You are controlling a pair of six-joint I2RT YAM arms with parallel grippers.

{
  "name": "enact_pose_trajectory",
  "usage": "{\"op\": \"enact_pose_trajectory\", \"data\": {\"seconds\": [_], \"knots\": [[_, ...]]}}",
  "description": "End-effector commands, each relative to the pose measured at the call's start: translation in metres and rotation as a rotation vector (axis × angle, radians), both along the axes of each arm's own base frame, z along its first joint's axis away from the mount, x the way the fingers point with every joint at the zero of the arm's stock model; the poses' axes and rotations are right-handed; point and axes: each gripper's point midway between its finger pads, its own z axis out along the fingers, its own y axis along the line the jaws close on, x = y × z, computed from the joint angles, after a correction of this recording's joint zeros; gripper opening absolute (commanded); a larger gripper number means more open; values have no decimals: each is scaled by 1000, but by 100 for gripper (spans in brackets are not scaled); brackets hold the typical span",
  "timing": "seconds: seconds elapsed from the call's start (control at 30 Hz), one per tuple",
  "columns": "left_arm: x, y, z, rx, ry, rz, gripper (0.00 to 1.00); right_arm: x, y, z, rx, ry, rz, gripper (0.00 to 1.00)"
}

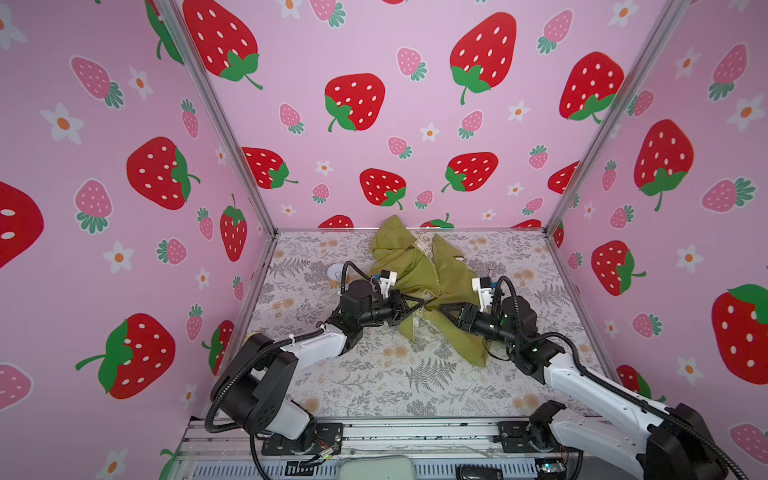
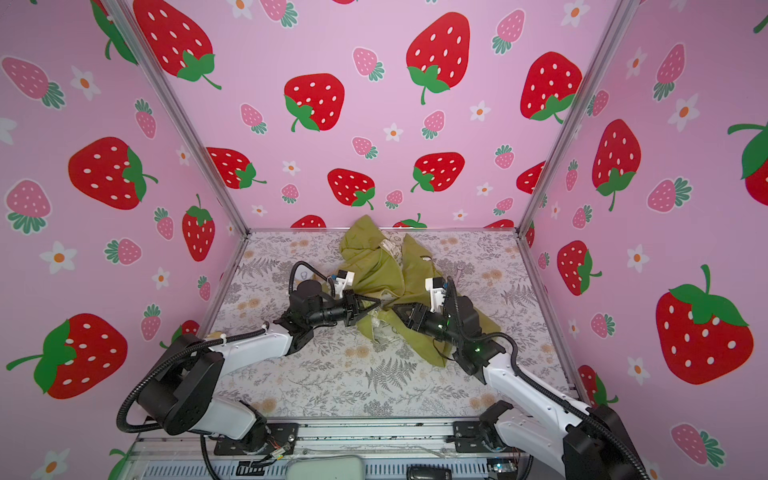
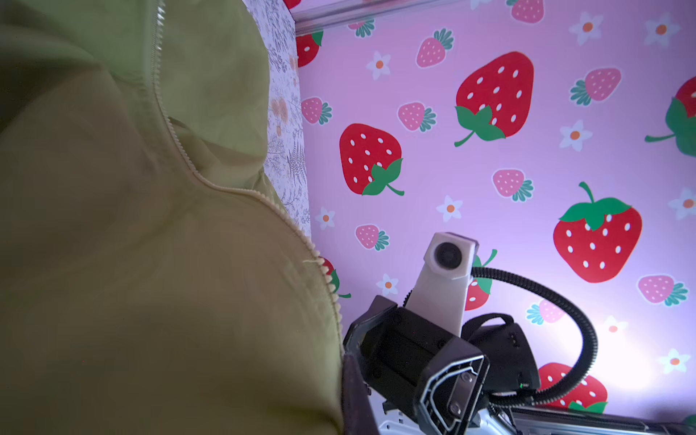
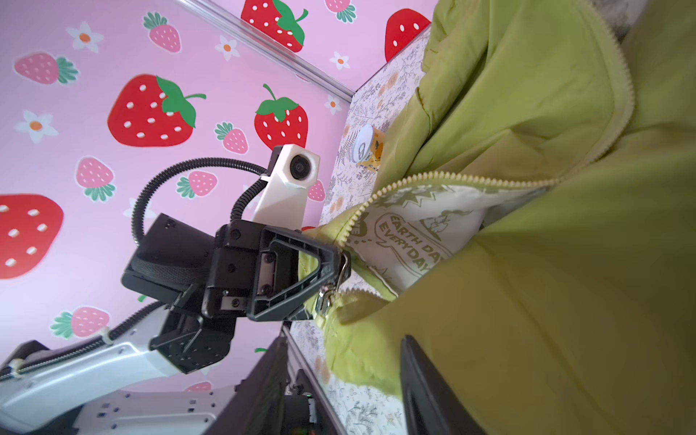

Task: Zip up the jacket
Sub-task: 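Lift both edges again and bring the grippers together near the middle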

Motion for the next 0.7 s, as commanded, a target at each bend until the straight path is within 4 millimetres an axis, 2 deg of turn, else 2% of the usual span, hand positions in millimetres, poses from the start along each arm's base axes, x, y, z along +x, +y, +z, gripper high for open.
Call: {"op": "enact_pose_trajectory", "data": {"seconds": [0.0,0.17,0.37,0.67], "knots": [[-12,-5,28,-35,-78,-100,0,4,11,12,-17,-56,59,42],[-22,-3,32,-26,-94,-130,0,11,26,23,38,-81,103,36],[-24,-3,34,-21,-106,-138,0,14,34,17,100,-28,114,29],[-21,-4,33,-24,-96,-132,0,12,30,6,140,24,90,24]]}}
